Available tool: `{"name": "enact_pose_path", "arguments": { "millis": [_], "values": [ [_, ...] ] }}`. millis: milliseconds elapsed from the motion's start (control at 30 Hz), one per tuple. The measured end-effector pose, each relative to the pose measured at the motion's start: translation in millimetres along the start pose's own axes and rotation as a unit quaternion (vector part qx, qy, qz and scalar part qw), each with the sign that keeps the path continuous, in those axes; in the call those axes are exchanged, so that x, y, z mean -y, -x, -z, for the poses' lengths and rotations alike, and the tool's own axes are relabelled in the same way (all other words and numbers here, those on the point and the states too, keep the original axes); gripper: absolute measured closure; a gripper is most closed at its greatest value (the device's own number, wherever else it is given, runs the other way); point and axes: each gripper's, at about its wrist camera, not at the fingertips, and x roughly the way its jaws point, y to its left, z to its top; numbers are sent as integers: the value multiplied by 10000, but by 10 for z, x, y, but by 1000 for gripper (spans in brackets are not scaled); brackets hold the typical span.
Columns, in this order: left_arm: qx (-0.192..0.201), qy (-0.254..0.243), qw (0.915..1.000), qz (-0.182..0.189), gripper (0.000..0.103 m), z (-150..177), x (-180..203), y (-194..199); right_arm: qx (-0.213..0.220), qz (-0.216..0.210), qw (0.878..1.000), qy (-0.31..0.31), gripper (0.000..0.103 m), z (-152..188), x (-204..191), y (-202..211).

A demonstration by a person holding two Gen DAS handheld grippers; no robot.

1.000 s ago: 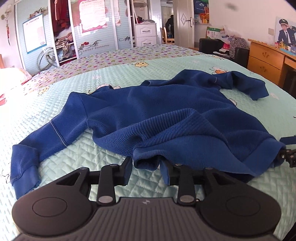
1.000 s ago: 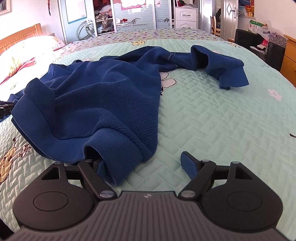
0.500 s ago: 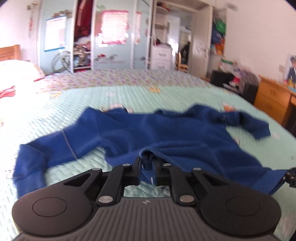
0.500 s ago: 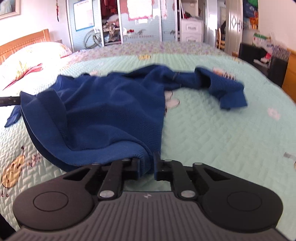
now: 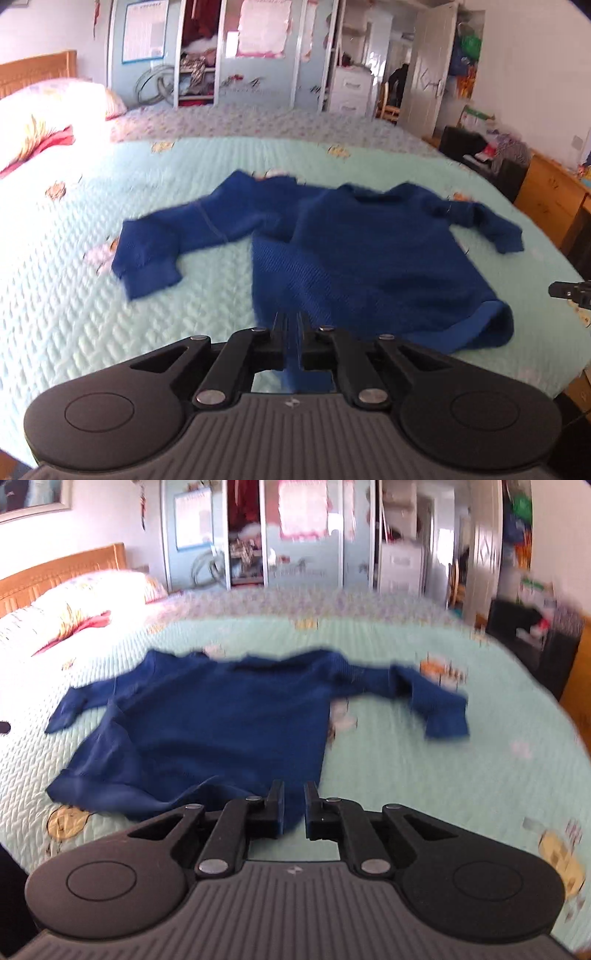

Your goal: Fold clothes

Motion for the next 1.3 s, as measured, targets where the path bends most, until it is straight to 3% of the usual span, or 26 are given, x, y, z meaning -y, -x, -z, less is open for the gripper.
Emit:
{"name": "enact_pose_path", "arguments": {
  "millis": [67, 133, 200, 267, 400, 567, 767, 967, 1033, 1067, 1100, 1167, 1233, 1300],
  "values": [
    [-308, 65, 9995, -52, 98, 93, -43, -73, -165, -78, 9996, -211, 91, 89, 37, -43],
    [-371, 149, 9992, -85, 88, 103, -55, -156, -291, -112, 9989, -355, 86, 145, 49, -101],
    [-434, 219, 9987, -134, 50, 115, -75, -255, -383, -145, 9980, -480, 66, 188, 44, -164],
    [-497, 289, 9982, -184, 43, 127, -94, -355, -420, -220, 9979, -448, 63, 232, 10, -217],
    [-623, 428, 9967, -282, 41, 152, -134, -555, -589, -296, 9969, -420, 50, 325, -38, -378],
    [-775, 615, 9944, -369, 40, 180, -184, -789, -688, -595, 9854, -1442, 41, 312, 163, -583],
    [-906, 828, 9920, -300, 39, 191, -246, -966, -838, -950, 9686, -2137, 38, 306, 327, -782],
    [-1110, 1087, 9876, 212, 35, 238, -298, -1176, -919, -1354, 9604, -2253, 40, 275, 292, -934],
    [-1095, 1162, 9866, 349, 35, 245, -301, -1221, -924, -1386, 9564, -2400, 47, 279, 317, -978],
    [-1110, 1267, 9845, 496, 37, 237, -316, -1240, -930, -1414, 9535, -2495, 56, 282, 335, -1002],
    [-1160, 1450, 9800, 711, 56, 217, -340, -1266, -966, -1526, 9452, -2721, 70, 289, 386, -1043],
    [-1248, 1941, 9664, 1129, 91, 136, -407, -1292, -1057, -1808, 9224, -3246, 81, 320, 470, -1111],
    [-1072, 2457, 9519, 1485, 91, -11, -477, -1188, -1054, -2060, 8992, -3714, 82, 310, 543, -1127],
    [-841, 2767, 9428, 1657, 91, -205, -547, -946, -836, -2436, 8678, -4250, 83, 224, 649, -1001]
  ]
}}
